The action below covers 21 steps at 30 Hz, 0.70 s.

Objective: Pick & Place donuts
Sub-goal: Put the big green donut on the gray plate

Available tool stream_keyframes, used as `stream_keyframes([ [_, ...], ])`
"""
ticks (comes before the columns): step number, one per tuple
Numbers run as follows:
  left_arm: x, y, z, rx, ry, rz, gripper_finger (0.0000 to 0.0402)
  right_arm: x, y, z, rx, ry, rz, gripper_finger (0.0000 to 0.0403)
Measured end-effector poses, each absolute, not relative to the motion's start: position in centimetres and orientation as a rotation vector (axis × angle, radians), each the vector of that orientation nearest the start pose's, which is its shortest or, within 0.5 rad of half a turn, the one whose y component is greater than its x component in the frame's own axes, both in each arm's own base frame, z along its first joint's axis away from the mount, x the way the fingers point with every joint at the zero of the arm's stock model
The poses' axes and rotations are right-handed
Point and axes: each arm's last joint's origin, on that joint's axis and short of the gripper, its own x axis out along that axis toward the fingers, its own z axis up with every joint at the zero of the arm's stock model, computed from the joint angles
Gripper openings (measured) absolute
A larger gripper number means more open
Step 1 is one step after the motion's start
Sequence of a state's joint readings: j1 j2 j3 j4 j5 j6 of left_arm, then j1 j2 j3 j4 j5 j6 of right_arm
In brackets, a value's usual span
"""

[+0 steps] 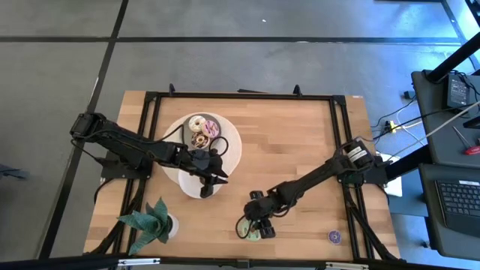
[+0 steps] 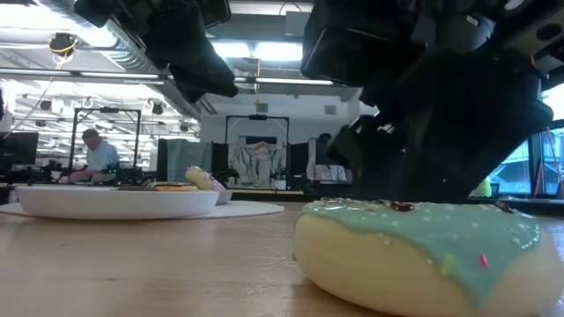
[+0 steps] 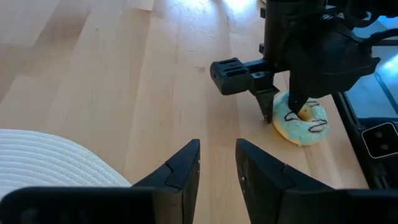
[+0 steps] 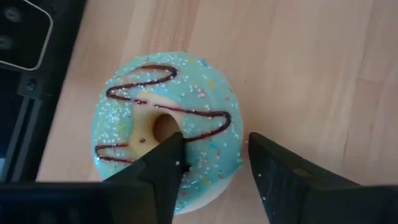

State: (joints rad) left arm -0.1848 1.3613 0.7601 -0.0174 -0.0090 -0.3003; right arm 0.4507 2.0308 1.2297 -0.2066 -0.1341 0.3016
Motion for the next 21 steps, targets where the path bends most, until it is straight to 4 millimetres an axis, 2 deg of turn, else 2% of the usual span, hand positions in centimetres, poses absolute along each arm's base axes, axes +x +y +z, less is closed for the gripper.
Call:
stream_keyframes([
  [8, 27.5, -5.1, 21.7, -0.239, 0.637, -0.073, 0.0099, 36.3, 17.6, 12.7, 0.069, 1.066, 0.392, 0.0086],
  [13, 27.6, -5.0, 21.8, -0.241, 0.619, -0.069, 0.0099, 37.1, 16.7, 14.5, -0.114, 1.131, 0.335, 0.0033],
  [18, 27.7, -5.0, 21.9, -0.234, 0.604, -0.041, 0.0104, 37.9, 15.3, 17.3, -0.357, 1.190, 0.220, 0.0019],
  [21, 27.7, -5.1, 21.9, -0.244, 0.601, -0.042, 0.0104, 37.8, 13.7, 19.4, -0.521, 1.262, 0.059, 0.0024],
])
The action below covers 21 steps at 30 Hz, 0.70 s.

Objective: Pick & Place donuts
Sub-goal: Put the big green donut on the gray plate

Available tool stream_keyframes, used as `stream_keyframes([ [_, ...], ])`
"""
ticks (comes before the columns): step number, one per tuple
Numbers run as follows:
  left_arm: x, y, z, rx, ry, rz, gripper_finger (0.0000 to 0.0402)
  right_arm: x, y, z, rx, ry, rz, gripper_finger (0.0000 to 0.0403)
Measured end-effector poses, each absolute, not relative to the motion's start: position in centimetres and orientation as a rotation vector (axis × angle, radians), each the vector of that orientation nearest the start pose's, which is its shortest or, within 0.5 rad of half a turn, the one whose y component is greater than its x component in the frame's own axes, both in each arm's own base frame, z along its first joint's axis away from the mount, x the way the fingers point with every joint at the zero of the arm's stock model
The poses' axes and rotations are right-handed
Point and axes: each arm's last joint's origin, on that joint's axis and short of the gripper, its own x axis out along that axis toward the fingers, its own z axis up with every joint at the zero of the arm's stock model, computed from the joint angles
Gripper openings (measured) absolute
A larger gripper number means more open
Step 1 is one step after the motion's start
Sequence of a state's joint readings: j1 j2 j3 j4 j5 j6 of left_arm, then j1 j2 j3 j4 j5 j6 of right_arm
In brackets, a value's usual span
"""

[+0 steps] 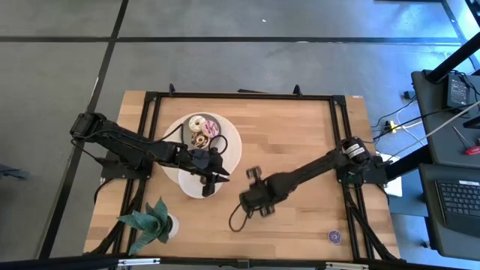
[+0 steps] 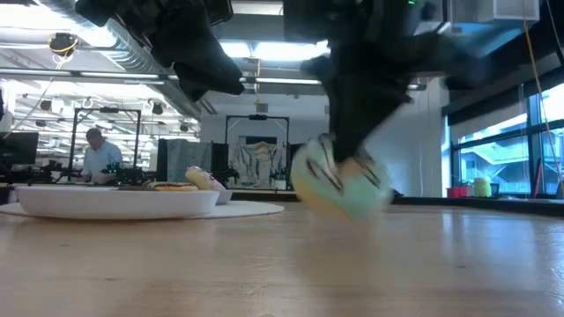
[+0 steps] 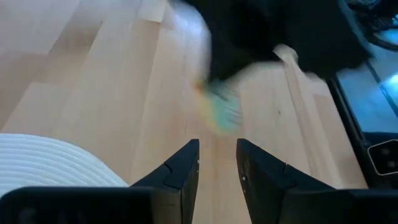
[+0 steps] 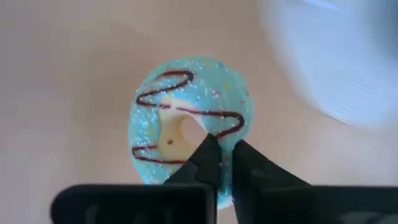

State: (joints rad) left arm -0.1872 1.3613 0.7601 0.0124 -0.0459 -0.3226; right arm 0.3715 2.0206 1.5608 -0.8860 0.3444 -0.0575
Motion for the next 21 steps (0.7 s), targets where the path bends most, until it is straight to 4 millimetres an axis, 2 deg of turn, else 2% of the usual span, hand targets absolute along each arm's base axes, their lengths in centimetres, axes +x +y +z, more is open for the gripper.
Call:
stream_keyframes([
  [5, 27.9, -5.1, 22.1, -0.226, 0.543, 0.038, 0.0100, 36.8, 10.5, 24.0, -0.677, 1.235, -0.260, 0.0025],
  [8, 28.2, -4.7, 22.2, -0.199, 0.497, 0.155, 0.0100, 35.3, 9.1, 26.2, -0.653, 1.151, -0.403, 0.0025],
  [11, 28.4, -4.3, 22.4, -0.167, 0.449, 0.250, 0.0101, 33.8, 8.1, 27.2, -0.592, 1.018, -0.589, 0.0025],
  [16, 29.1, -3.7, 22.5, -0.077, 0.390, 0.302, 0.0100, 32.3, 7.2, 25.1, -0.560, 0.778, -0.864, 0.0025],
  [21, 29.7, -2.6, 22.8, -0.109, 0.304, 0.405, 0.0098, 32.6, 7.2, 23.1, -0.547, 0.642, -0.932, 0.0028],
])
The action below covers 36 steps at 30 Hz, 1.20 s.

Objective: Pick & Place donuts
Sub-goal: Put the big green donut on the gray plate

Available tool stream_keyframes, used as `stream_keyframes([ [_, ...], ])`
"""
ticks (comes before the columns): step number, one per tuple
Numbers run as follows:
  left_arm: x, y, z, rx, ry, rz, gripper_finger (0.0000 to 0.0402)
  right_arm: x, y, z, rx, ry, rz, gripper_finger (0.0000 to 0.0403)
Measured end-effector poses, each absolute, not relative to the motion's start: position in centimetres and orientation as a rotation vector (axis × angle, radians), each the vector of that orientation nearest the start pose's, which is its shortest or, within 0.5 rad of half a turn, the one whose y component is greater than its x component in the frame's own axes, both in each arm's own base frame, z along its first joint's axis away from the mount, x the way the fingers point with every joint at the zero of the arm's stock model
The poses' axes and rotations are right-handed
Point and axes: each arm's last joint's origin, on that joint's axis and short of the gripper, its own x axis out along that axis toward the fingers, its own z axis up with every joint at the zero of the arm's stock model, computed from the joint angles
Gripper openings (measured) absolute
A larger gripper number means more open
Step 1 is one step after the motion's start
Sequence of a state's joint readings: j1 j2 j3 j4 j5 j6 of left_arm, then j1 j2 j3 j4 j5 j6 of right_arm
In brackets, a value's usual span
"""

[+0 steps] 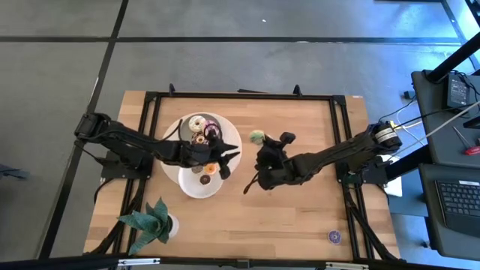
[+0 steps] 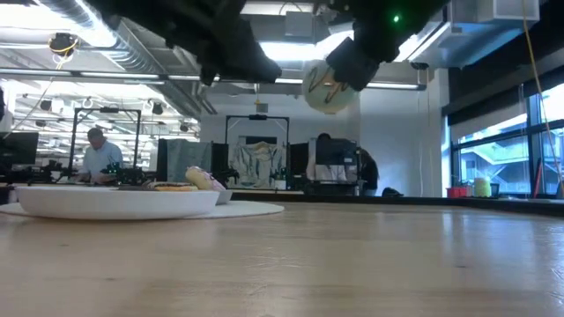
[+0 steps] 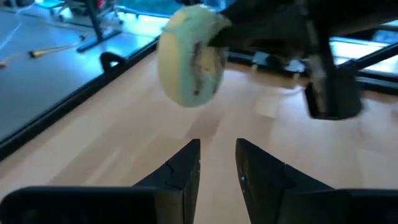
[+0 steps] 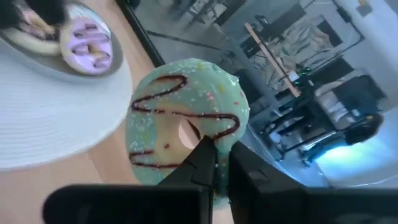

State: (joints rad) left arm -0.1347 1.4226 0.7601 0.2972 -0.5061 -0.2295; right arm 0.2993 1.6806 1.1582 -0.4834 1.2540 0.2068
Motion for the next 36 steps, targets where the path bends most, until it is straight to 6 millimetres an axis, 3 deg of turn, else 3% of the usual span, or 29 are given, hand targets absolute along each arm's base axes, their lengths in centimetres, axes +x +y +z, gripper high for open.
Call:
stream_keyframes([
  [9, 29.9, -1.1, 22.9, -0.075, 0.304, 0.434, 0.0109, 33.9, 7.6, 23.3, -0.506, 0.571, -0.819, 0.0031],
  [15, 30.2, -1.1, 22.4, -0.083, 0.319, 0.380, 0.0159, 34.5, 6.8, 23.6, -0.503, 0.567, -0.797, 0.0033],
  [23, 30.1, -0.6, 22.1, -0.080, 0.298, 0.566, 0.0225, 34.9, 6.4, 23.6, -0.451, 0.560, -0.724, 0.0033],
  [36, 30.1, -0.6, 22.1, -0.089, 0.296, 0.568, 0.0230, 35.1, 6.2, 23.6, -0.432, 0.570, -0.682, 0.0034],
])
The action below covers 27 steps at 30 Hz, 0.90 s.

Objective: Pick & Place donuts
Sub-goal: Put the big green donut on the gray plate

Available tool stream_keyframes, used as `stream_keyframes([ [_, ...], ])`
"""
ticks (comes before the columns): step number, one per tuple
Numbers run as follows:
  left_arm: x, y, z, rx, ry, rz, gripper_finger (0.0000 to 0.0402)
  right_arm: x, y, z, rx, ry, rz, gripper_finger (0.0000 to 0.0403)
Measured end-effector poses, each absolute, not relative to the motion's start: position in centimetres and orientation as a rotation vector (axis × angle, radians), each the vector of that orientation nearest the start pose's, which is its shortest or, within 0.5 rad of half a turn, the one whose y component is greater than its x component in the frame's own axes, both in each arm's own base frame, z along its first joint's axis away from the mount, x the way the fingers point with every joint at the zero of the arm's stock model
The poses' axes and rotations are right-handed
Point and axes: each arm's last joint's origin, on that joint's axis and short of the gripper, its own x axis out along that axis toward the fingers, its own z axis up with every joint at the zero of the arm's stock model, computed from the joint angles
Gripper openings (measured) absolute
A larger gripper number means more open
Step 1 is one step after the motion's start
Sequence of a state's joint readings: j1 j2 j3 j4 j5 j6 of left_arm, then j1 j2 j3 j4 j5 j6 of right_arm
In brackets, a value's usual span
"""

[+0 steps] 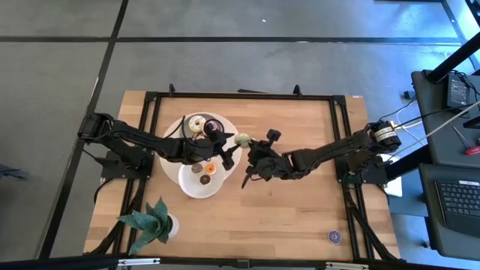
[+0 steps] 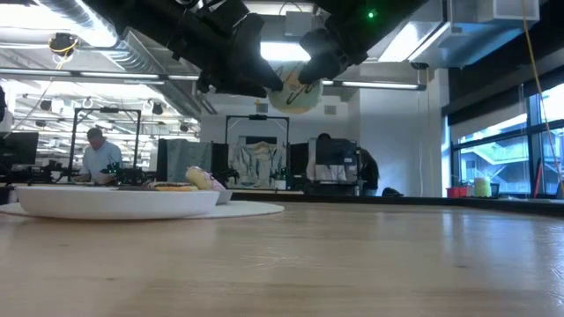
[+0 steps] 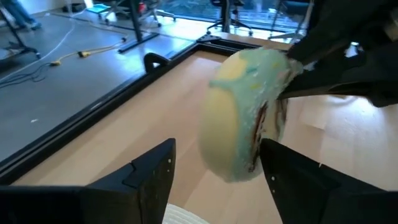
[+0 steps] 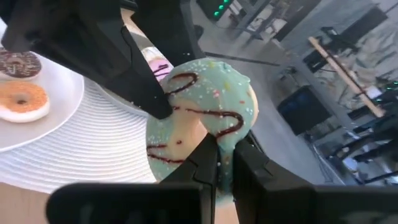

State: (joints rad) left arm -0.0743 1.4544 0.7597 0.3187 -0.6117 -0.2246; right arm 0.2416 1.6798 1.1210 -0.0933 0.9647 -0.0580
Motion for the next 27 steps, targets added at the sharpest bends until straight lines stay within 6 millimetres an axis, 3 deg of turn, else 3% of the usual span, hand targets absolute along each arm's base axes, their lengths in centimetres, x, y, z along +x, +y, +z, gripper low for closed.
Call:
stream_keyframes([
  [9, 30.18, -0.50, 22.13, -0.068, 0.307, 0.542, 0.0207, 35.23, 5.91, 23.56, -0.414, 0.573, -0.648, 0.0034],
  [27, 30.19, -0.52, 22.13, -0.042, 0.315, 0.536, 0.0049, 35.23, 5.91, 23.56, -0.417, 0.575, -0.644, 0.0034],
])
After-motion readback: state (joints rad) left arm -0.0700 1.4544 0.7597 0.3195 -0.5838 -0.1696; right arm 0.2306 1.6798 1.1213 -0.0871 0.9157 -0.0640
